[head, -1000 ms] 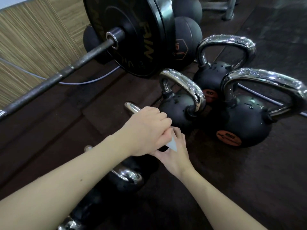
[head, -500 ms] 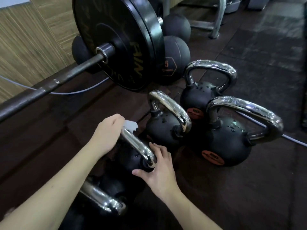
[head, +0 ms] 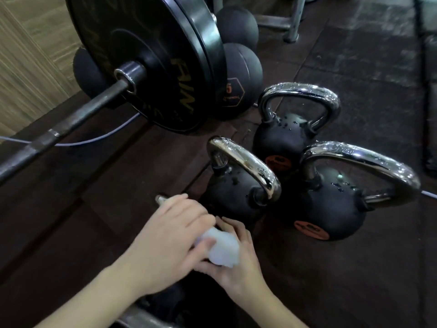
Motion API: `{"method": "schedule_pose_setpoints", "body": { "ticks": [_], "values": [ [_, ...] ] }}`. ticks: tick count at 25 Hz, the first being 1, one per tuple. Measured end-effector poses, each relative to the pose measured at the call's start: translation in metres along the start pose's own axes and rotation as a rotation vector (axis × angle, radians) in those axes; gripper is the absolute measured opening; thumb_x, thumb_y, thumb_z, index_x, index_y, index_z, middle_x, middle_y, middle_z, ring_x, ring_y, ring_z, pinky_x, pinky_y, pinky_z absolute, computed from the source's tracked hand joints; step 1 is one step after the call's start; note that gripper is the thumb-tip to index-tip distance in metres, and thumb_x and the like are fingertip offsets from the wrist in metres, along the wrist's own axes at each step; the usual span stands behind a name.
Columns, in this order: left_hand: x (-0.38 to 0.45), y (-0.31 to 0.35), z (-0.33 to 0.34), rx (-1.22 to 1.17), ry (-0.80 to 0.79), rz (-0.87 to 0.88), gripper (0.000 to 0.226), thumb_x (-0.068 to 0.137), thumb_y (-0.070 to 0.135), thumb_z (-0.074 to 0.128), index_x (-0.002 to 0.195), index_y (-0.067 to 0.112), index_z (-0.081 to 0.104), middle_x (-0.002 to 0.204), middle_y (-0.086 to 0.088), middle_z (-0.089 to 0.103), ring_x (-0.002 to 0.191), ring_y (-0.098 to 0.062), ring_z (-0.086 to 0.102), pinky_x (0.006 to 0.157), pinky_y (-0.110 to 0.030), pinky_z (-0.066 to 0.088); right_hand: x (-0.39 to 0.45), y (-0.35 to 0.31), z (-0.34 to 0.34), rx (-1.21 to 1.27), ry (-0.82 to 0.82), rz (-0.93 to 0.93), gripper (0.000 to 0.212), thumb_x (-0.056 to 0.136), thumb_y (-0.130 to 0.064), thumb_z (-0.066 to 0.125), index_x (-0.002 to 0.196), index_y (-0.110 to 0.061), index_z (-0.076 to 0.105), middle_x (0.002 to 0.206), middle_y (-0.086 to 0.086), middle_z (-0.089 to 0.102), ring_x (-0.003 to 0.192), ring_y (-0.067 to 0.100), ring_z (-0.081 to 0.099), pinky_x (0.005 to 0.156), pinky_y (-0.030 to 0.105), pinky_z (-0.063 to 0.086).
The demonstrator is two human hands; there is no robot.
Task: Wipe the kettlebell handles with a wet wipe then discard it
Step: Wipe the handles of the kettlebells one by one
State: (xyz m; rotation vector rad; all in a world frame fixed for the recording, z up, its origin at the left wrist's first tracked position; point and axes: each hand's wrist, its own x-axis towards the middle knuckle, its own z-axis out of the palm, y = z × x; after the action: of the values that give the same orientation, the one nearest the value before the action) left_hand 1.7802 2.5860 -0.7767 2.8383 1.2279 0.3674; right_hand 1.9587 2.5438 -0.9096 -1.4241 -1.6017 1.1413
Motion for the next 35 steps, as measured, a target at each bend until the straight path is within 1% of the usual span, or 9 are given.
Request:
{"method": "schedule_pose_setpoints", "body": {
  "ticks": [3, 7, 13, 16, 19, 21, 28, 30, 35],
  "values": [
    [-0.003, -0.029, -0.004, -0.21, -0.014, -0.237, 0.033, 0.108, 0.037, 0.037, 0.102, 0.025, 0.067, 0.107, 0.014, 0.063, 0.108, -0.012, 0.061, 0.105, -0.032, 0.042, 0.003, -0.002, -0.004, -0.138, 0.022, 0.002, 0.112, 0.055, -0.074, 0.084, 0.154, -0.044, 0.041, 0.15, -0.037, 0.023, 0.14, -0.001, 0.035, 0.105, 0.014, 0.036],
    [0.003, -0.054, -0.002, -0.879, 0.036, -0.848, 0.049, 0.113, 0.035, 0.039, 0.067, 0.025, 0.05, 0.062, 0.004, 0.051, 0.059, -0.011, 0.051, 0.061, -0.031, 0.044, 0.0, -0.01, -0.004, -0.207, 0.006, 0.041, 0.114, 0.057, -0.074, 0.085, 0.156, -0.047, 0.035, 0.15, -0.041, 0.018, 0.141, -0.006, 0.031, 0.103, 0.017, 0.039],
    [0.004, -0.041, -0.008, -1.046, 0.137, -0.971, 0.044, 0.11, 0.028, 0.052, 0.068, 0.024, 0.066, 0.063, 0.01, 0.057, 0.053, -0.005, 0.054, 0.054, -0.016, 0.045, -0.002, -0.04, -0.026, -0.382, -0.139, 0.145, 0.111, 0.068, -0.055, 0.09, 0.16, -0.049, 0.028, 0.159, -0.026, 0.027, 0.142, 0.008, 0.036, 0.116, 0.034, 0.043],
    [0.029, -0.051, -0.028, -0.946, 0.18, -0.906, 0.034, 0.107, 0.019, 0.052, 0.091, 0.022, 0.081, 0.094, 0.011, 0.081, 0.094, 0.001, 0.073, 0.09, -0.018, 0.05, 0.016, -0.041, -0.061, -0.579, -0.288, 0.124, 0.091, 0.074, -0.048, 0.087, 0.154, -0.036, 0.044, 0.153, -0.005, 0.044, 0.138, 0.021, 0.044, 0.114, 0.038, 0.044],
    [0.074, -0.071, -0.038, -0.651, 0.186, -0.831, 0.035, 0.111, 0.03, 0.045, 0.132, 0.019, 0.07, 0.134, 0.005, 0.071, 0.131, -0.014, 0.06, 0.104, -0.021, 0.036, 0.032, -0.027, -0.095, -0.575, -0.022, 0.107, 0.037, 0.076, -0.05, 0.086, 0.098, -0.033, 0.062, 0.117, -0.013, 0.057, 0.119, 0.02, 0.057, 0.098, 0.033, 0.049],
    [0.103, -0.079, -0.029, -0.557, 0.134, -0.766, 0.046, 0.113, 0.032, 0.038, 0.154, 0.014, 0.05, 0.16, -0.001, 0.05, 0.149, -0.016, 0.041, 0.111, -0.018, 0.023, 0.03, -0.012, -0.097, -0.431, 0.116, 0.13, 0.041, 0.072, -0.051, 0.09, 0.084, -0.033, 0.055, 0.118, -0.015, 0.054, 0.116, 0.01, 0.055, 0.099, 0.025, 0.046],
    [0.142, -0.031, 0.016, -0.844, 0.113, -0.588, 0.047, 0.113, 0.05, 0.029, 0.143, 0.031, 0.059, 0.123, 0.031, 0.058, 0.121, 0.0, 0.053, 0.121, -0.043, 0.039, 0.052, 0.012, -0.1, -0.091, 0.216, 0.228, 0.116, 0.057, -0.052, 0.099, 0.154, -0.027, 0.041, 0.152, -0.011, 0.05, 0.142, 0.007, 0.046, 0.123, 0.033, 0.038],
    [0.141, -0.027, 0.018, -0.607, 0.142, -0.444, 0.054, 0.112, 0.052, 0.025, 0.141, 0.025, 0.061, 0.13, 0.029, 0.055, 0.137, 0.009, 0.04, 0.127, -0.047, 0.028, 0.061, 0.012, -0.104, -0.051, 0.174, 0.262, 0.116, 0.056, -0.049, 0.1, 0.155, -0.032, 0.042, 0.147, -0.013, 0.058, 0.137, 0.006, 0.051, 0.12, 0.035, 0.042],
    [0.136, 0.025, 0.027, 0.063, -0.054, 0.055, 0.061, 0.102, 0.062, 0.041, 0.135, 0.016, 0.061, 0.146, -0.004, 0.057, 0.157, -0.03, 0.028, 0.131, -0.052, 0.009, 0.068, 0.01, -0.114, 0.006, 0.085, 0.301, 0.103, 0.054, -0.06, 0.088, 0.143, -0.04, 0.041, 0.123, -0.015, 0.069, 0.111, 0.006, 0.066, 0.085, 0.017, 0.052]
  ]
}}
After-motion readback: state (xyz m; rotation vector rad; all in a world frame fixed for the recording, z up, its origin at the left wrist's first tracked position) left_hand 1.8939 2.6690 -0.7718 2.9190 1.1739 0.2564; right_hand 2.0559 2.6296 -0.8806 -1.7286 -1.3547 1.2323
